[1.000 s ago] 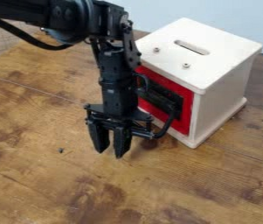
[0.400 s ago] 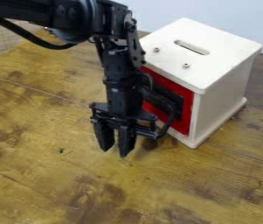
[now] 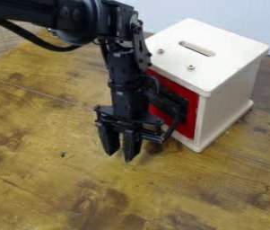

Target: Close the drawer

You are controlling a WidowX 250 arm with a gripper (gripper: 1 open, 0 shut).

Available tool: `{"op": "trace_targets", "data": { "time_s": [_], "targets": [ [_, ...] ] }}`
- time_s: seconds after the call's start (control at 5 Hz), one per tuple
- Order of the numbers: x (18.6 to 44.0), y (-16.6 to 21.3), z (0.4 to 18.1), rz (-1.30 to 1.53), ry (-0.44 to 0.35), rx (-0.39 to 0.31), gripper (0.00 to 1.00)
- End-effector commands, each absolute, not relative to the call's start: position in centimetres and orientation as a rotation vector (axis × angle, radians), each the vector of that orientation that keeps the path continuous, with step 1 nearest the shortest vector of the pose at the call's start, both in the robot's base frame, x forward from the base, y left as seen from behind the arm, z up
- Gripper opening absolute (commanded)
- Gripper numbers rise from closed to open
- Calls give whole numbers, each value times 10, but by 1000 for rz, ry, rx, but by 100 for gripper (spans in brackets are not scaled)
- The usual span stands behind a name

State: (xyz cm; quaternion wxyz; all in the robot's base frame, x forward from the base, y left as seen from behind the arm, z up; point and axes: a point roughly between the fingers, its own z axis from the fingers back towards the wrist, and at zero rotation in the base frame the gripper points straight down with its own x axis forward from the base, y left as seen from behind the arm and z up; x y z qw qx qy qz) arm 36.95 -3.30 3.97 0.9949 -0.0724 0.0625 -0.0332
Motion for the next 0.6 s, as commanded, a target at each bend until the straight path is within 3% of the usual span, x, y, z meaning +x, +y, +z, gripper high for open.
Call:
{"op": "trace_targets", "data": {
  "time_s": [0.0, 0.4],
  "targets": [
    [376, -38, 80, -95, 16, -139, 100],
    [376, -51, 86, -83, -1, -150, 100]
  ]
}}
